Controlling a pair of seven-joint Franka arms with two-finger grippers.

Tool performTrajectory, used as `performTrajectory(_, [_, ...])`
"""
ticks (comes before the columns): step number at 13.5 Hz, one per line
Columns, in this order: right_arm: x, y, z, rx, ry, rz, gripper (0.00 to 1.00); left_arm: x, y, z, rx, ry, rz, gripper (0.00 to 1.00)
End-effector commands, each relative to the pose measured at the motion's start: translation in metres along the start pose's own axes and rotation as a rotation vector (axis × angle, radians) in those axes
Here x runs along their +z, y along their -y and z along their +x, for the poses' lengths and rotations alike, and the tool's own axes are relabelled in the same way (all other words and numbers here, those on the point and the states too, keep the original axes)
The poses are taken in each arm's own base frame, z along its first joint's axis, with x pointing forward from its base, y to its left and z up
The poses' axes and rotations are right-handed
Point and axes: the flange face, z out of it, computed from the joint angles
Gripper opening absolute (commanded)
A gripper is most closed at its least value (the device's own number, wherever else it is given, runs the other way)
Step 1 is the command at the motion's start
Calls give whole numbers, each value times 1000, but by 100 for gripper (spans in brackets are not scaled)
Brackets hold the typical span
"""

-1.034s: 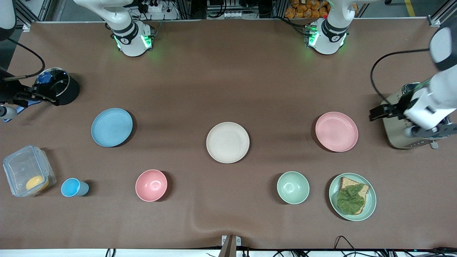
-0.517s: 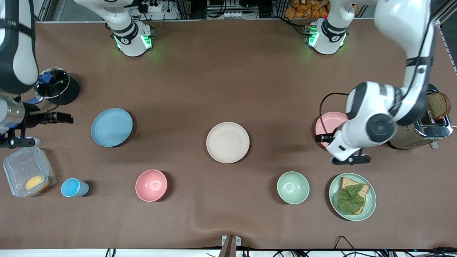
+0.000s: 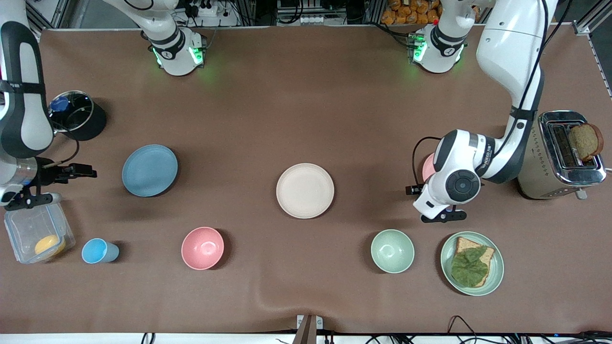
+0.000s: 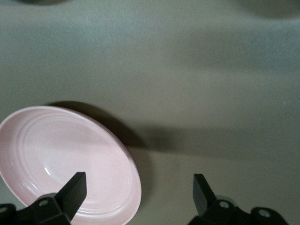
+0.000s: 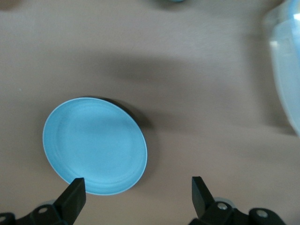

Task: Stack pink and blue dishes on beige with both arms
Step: 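Reach both grippers to the rims of the pink and blue plates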

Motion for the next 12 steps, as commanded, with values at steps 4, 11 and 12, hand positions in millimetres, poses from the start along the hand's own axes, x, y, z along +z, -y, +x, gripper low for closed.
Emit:
performTrajectory(4, [95, -12, 14, -112, 2, 133, 100, -47, 113, -25, -21, -30, 31, 100])
performTrajectory(11, [155, -37, 6, -102, -19, 269, 100, 32, 194, -39, 115, -11, -120, 100])
performTrajectory(12, [161, -40, 4, -101, -13, 276, 100, 42, 201, -36, 159, -25, -131, 100])
